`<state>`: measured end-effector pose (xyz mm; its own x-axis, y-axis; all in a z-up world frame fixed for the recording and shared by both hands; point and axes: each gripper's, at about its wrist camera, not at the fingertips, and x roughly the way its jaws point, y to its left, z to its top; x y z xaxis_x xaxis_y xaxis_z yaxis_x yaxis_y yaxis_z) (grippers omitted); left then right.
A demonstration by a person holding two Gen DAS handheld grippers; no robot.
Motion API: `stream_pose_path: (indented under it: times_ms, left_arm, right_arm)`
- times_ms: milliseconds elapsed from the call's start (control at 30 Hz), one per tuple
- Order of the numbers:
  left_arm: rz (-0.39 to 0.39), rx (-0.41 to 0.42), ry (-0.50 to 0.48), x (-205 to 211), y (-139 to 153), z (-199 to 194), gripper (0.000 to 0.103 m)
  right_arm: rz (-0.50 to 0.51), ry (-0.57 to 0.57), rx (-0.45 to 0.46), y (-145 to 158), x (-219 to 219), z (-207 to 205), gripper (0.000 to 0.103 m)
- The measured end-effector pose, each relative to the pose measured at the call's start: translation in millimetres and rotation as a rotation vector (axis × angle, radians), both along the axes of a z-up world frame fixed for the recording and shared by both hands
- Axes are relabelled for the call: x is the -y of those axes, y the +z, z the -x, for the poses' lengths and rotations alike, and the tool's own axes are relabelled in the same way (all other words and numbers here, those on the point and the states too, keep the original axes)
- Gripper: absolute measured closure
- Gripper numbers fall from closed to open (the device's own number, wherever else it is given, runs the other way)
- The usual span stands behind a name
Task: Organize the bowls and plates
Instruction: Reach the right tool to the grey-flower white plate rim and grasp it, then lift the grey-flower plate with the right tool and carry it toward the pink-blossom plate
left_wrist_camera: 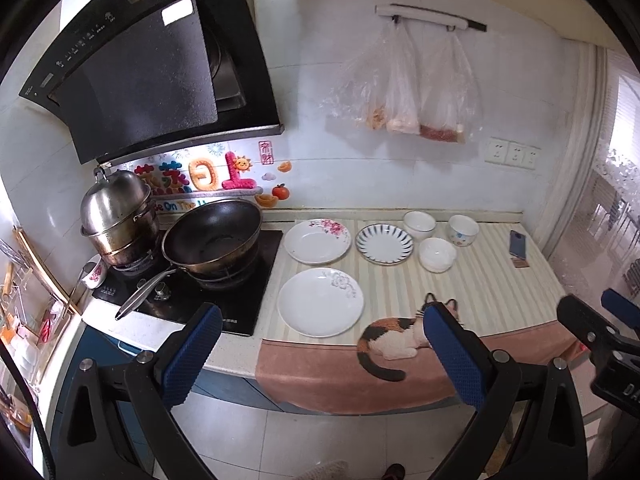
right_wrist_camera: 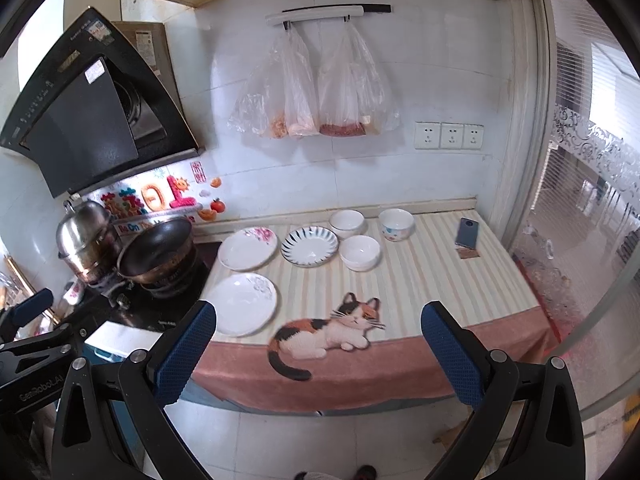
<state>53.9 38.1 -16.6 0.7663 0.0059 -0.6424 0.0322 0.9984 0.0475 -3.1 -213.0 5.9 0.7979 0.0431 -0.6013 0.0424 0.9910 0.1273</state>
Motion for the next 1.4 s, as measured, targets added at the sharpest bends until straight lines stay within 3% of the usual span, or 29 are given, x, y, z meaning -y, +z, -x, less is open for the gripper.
stream_pose_path:
  times_ms: [100, 267, 400, 633, 867, 1033, 1067, 1100, 1167, 1200, 1233, 1300, 1400]
  left_arm:
    - [-0.010, -0.037, 0.048, -22.9, -31.6, -29.6, 0.000]
    - [-0.010, -0.190, 0.124, -58.5, -102.6, -96.2, 0.000]
    - [0.004, -0.296, 0.160, -78.7, -156.6, -146.6, 0.000]
    - [0.018, -0.483, 0.172, -95.3, -243.4, -238.9, 0.000]
    - [0.115, -0.677, 0.207, -111.6, -318.4, -313.3, 0.002]
    - [0.154, -0.769, 0.209, -114.7, -354.5, -340.1, 0.006]
    - [0.163, -0.775, 0.207, -115.4, -358.4, -342.7, 0.013]
    - [0.167, -0.786, 0.204, -115.6, -362.1, -345.1, 0.029]
    - [0.178, -0.810, 0.199, -115.7, -369.1, -348.9, 0.051]
    - [0.196, -0.819, 0.192, -115.4, -371.9, -349.5, 0.062]
    - [0.202, -0.822, 0.188, -114.6, -373.2, -350.4, 0.065]
    - [0.222, -0.818, 0.180, -114.9, -372.9, -348.7, 0.068]
    - [0.224, -0.816, 0.184, -115.0, -370.8, -344.7, 0.070]
  right_arm:
    - [-0.051, 0.026, -0.055, -27.4, -6.7, -17.0, 0.000]
    - [-0.145, 0.051, -0.249, -104.2, -18.5, -71.0, 0.000]
    - [-0.131, 0.077, -0.352, -166.8, -32.6, -119.6, 0.000]
    - [-0.222, 0.171, -0.493, -263.4, -44.0, -233.7, 0.000]
    - [-0.253, 0.265, -0.628, -341.0, -63.5, -349.5, 0.005]
    - [-0.303, 0.332, -0.726, -390.5, -78.5, -404.1, 0.022]
    - [-0.308, 0.343, -0.743, -399.0, -81.6, -412.4, 0.024]
    - [-0.307, 0.353, -0.758, -406.8, -84.9, -419.7, 0.027]
    - [-0.310, 0.375, -0.776, -416.6, -91.6, -428.5, 0.033]
    - [-0.311, 0.386, -0.787, -421.5, -93.9, -431.9, 0.040]
    - [-0.313, 0.399, -0.799, -426.5, -95.8, -435.3, 0.045]
    - [-0.318, 0.426, -0.821, -434.8, -100.1, -440.9, 0.072]
    - [-0.311, 0.434, -0.826, -441.2, -104.3, -445.7, 0.091]
